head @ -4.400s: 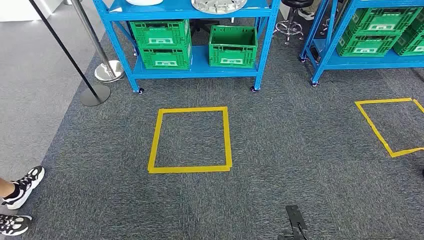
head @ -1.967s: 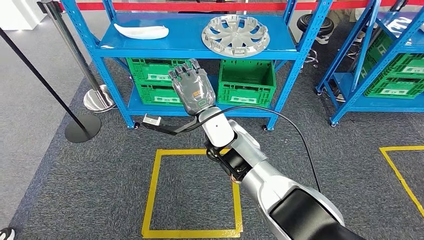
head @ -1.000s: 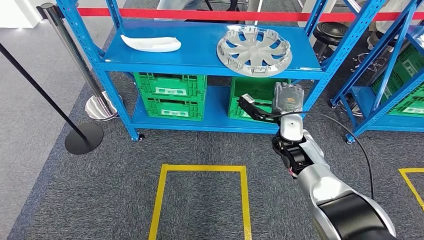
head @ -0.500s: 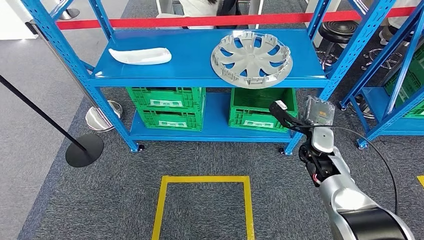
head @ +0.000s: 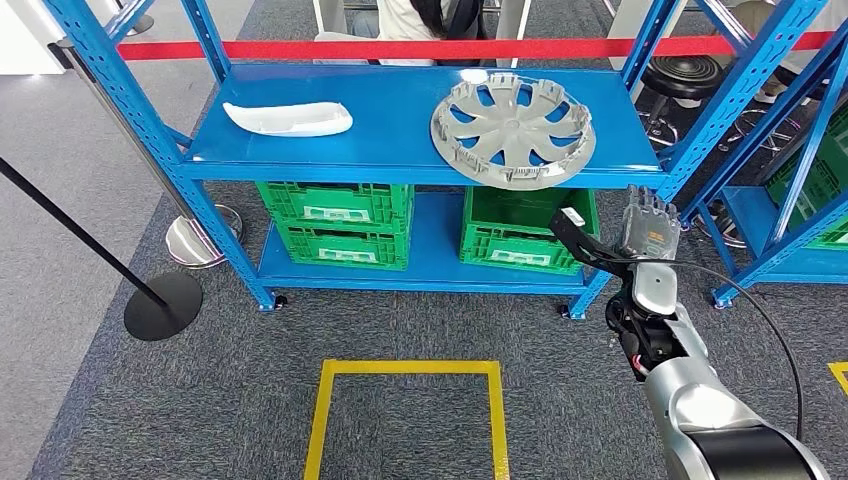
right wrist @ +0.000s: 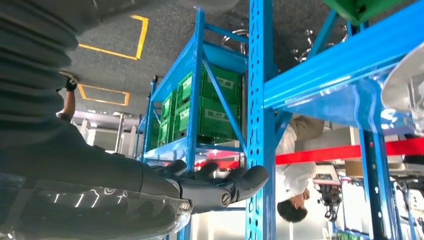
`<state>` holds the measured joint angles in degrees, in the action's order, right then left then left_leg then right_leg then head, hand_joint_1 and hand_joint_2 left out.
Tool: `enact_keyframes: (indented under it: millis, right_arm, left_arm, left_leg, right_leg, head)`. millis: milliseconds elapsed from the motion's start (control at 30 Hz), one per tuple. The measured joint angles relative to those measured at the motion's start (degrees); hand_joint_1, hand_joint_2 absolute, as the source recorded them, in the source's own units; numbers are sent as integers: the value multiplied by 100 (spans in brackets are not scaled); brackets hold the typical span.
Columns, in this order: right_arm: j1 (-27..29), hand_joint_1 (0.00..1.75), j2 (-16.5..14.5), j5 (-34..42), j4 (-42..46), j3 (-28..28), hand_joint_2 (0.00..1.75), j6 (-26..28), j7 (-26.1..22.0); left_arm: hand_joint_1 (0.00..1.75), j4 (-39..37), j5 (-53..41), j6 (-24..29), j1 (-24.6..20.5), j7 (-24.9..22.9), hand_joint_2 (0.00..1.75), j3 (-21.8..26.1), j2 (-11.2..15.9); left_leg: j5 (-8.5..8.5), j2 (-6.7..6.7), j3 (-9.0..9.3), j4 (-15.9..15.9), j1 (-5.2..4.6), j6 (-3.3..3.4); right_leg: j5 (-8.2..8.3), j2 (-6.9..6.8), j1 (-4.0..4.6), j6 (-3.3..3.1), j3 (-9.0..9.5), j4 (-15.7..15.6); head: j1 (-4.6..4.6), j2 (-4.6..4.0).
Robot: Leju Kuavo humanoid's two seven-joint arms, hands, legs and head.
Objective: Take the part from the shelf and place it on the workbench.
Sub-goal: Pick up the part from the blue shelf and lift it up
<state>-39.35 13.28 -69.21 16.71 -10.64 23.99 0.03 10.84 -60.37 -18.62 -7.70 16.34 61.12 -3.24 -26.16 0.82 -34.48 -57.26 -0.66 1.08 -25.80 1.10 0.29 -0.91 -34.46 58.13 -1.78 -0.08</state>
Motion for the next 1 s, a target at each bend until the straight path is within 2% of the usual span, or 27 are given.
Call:
enact_keyframes:
  millis: [267, 400, 533, 667, 1000]
  right_arm:
    - [-77, 0, 7, -122, 60, 172, 0, 160, -543]
    - [-172, 0, -34, -220, 124, 190, 175, 221, -824]
    - [-360, 0, -253, -453, 154, 121, 175, 205, -964]
    - [-537, 0, -600, -668, 234, -102, 175, 188, -1090]
    - [-681, 0, -1282, -1020, 377, -691, 175, 87, -1125]
  left_arm:
    - [0, 1, -4, 5, -26, -111, 0, -29, -27]
    - [0, 0, -17, 10, -25, -142, 0, -31, -28]
    - [0, 1, -20, 16, -28, -147, 0, -33, -31]
    - [0, 1, -56, 26, -35, -173, 0, -54, -33]
    - [0, 2, -146, 38, -77, -265, 0, -186, -44]
  left_leg:
    - [-13, -2, 5, -3, -2, 18]
    - [-13, -3, 12, -1, 6, 17]
    - [-13, -15, 23, -1, 17, 16]
    - [-11, -17, 29, -1, 27, 13]
    - [-14, -24, 39, 1, 28, 8]
  right_leg:
    - [1, 0, -1, 20, 8, -12]
    - [1, 1, 9, 19, 17, -11]
    - [1, 8, 22, 19, 22, -9]
    - [1, 8, 31, 17, 25, -8]
    - [-1, 20, 32, 15, 33, -6]
  head:
    - [-2, -1]
    - [-2, 0]
    - [-2, -1]
    - [-3, -1]
    - [-1, 0]
